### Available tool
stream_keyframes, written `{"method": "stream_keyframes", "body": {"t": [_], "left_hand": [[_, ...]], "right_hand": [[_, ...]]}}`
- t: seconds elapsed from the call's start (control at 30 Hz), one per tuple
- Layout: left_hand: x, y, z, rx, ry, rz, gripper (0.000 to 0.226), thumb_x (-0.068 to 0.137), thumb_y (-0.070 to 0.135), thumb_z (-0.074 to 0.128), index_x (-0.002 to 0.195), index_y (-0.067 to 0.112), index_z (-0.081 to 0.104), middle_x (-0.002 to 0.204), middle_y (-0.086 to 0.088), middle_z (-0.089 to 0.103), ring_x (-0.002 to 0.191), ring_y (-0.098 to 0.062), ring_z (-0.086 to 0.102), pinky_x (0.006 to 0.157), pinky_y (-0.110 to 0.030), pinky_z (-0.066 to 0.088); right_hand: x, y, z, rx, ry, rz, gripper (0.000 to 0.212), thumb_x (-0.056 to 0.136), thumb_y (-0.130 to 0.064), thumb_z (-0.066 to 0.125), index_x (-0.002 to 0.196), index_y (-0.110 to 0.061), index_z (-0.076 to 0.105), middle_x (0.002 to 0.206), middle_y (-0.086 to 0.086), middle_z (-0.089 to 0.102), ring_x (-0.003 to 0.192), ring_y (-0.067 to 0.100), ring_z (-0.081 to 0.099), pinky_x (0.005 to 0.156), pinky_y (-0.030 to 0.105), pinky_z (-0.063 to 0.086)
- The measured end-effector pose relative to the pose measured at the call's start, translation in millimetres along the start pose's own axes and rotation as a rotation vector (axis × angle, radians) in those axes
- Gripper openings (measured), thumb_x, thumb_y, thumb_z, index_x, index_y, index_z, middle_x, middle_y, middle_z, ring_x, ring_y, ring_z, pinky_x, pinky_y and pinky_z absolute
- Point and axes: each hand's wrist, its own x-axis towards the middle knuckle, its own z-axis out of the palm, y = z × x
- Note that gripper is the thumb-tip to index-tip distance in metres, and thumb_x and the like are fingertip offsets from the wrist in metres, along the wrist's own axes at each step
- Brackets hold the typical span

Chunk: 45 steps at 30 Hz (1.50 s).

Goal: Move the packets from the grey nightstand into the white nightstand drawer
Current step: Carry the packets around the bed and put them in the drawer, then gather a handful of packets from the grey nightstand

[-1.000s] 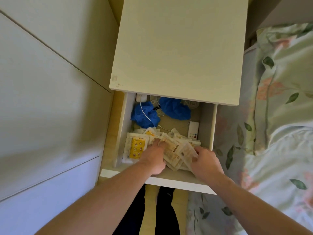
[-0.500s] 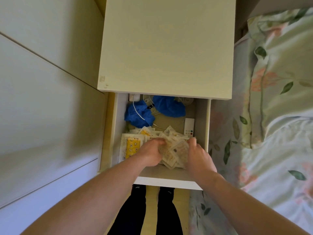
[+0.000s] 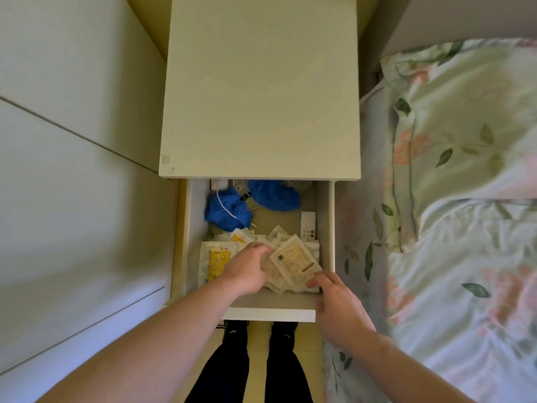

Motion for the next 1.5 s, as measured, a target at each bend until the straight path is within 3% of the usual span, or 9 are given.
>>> {"method": "stream_keyframes", "body": {"t": [0.2,0.4,0.6,0.73,0.8,0.93,1.07,1.2,1.5], "left_hand": [[-80,16,-46,0.131,0.083,0.087,0.043,0.097,0.013,0.060,0.137,0.030,0.059,0.151,0.015,0.039,0.107,-0.002,0.058,0.096,-0.019,0.048],[-185,50,-91,0.350,0.023,0.246,0.044,0.099,0.017,0.058,0.140,0.030,0.056,0.156,0.013,0.037,0.140,-0.005,0.041,0.115,-0.020,0.031],[-294,100,-119,0.490,-0.018,0.461,0.043,0.100,0.023,0.057,0.142,0.031,0.053,0.154,0.017,0.037,0.139,-0.004,0.040,0.110,-0.018,0.029],[-353,137,-114,0.608,-0.099,0.597,0.042,0.100,0.030,0.057,0.142,0.033,0.052,0.152,0.019,0.037,0.135,-0.007,0.042,0.110,-0.025,0.038],[-380,159,-103,0.684,-0.141,0.700,0.044,0.100,0.033,0.057,0.144,0.032,0.050,0.154,0.018,0.035,0.140,-0.008,0.038,0.117,-0.029,0.035],[-437,205,-65,0.811,-0.173,0.903,0.049,0.100,0.040,0.056,0.147,0.034,0.047,0.157,0.018,0.033,0.144,-0.008,0.034,0.121,-0.032,0.031],[-512,245,6,0.885,-0.210,1.116,0.049,0.099,0.039,0.059,0.147,0.033,0.048,0.156,0.017,0.036,0.144,-0.008,0.034,0.121,-0.026,0.025],[-594,258,101,0.935,-0.300,1.269,0.049,0.097,0.042,0.060,0.144,0.035,0.050,0.154,0.016,0.039,0.143,-0.008,0.037,0.118,-0.026,0.028],[-775,233,296,0.967,-0.501,1.538,0.049,0.095,0.052,0.062,0.142,0.043,0.049,0.154,0.023,0.035,0.141,-0.007,0.039,0.118,-0.032,0.037]], "right_hand": [[-56,-20,-22,0.093,0.096,0.062,0.044,0.094,-0.011,0.057,0.134,-0.031,0.054,0.143,-0.016,0.043,0.124,0.010,0.055,0.103,0.024,0.047],[-162,-57,-50,0.234,0.282,0.134,0.039,0.098,-0.012,0.052,0.132,-0.029,0.057,0.141,-0.013,0.048,0.107,0.008,0.056,0.095,0.026,0.049],[-308,-86,-40,0.414,0.468,0.242,0.042,0.098,-0.016,0.054,0.137,-0.032,0.052,0.148,-0.012,0.044,0.129,0.010,0.051,0.095,0.020,0.041],[-396,-88,-15,0.536,0.611,0.328,0.039,0.099,-0.020,0.057,0.134,-0.035,0.052,0.146,-0.012,0.045,0.108,0.006,0.053,0.072,0.017,0.044],[-437,-81,0,0.591,0.702,0.364,0.036,0.099,-0.028,0.058,0.134,-0.038,0.051,0.146,-0.013,0.045,0.102,0.003,0.052,0.077,0.021,0.048],[-522,-62,35,0.712,0.857,0.443,0.037,0.097,-0.031,0.059,0.132,-0.042,0.052,0.143,-0.017,0.048,0.110,0.000,0.054,0.082,0.020,0.049],[-616,-34,85,0.827,1.012,0.509,0.034,0.097,-0.034,0.060,0.128,-0.046,0.051,0.134,-0.023,0.046,0.123,0.001,0.050,0.105,0.030,0.046],[-718,-4,160,0.897,1.125,0.582,0.034,0.097,-0.036,0.062,0.128,-0.047,0.052,0.127,-0.026,0.047,0.121,-0.001,0.052,0.102,0.028,0.047],[-912,47,330,1.006,1.301,0.752,0.041,0.096,-0.044,0.062,0.135,-0.045,0.049,0.136,-0.022,0.049,0.120,0.002,0.053,0.105,0.030,0.048]]}}
